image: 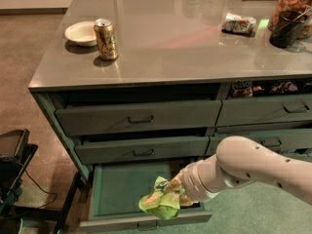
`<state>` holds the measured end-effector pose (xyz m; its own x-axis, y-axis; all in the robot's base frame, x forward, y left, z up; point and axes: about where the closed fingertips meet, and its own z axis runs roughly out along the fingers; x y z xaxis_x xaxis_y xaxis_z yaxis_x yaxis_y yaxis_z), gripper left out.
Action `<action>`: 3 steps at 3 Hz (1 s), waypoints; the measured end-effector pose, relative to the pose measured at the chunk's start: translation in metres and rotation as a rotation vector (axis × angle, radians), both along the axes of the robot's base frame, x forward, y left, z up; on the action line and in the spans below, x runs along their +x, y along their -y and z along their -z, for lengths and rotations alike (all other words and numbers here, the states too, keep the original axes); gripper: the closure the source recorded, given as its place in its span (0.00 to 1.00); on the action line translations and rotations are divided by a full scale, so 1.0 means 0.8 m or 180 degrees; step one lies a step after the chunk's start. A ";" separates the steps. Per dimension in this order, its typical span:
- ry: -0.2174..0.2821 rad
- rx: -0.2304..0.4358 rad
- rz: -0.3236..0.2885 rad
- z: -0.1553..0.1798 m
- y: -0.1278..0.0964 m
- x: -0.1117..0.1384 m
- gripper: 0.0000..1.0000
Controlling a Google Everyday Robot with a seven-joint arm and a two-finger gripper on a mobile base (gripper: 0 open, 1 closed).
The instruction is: Place green rice chip bag into bottom drawer
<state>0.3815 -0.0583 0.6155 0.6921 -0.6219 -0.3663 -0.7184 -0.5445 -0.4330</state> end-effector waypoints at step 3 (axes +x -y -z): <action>0.0631 0.0071 -0.0263 0.143 -0.019 0.116 1.00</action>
Offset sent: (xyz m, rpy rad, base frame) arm 0.1092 0.0161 -0.1355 0.0330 -0.2687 0.0951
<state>0.4743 -0.0429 0.5010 0.8004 -0.5533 -0.2308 -0.5712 -0.5867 -0.5740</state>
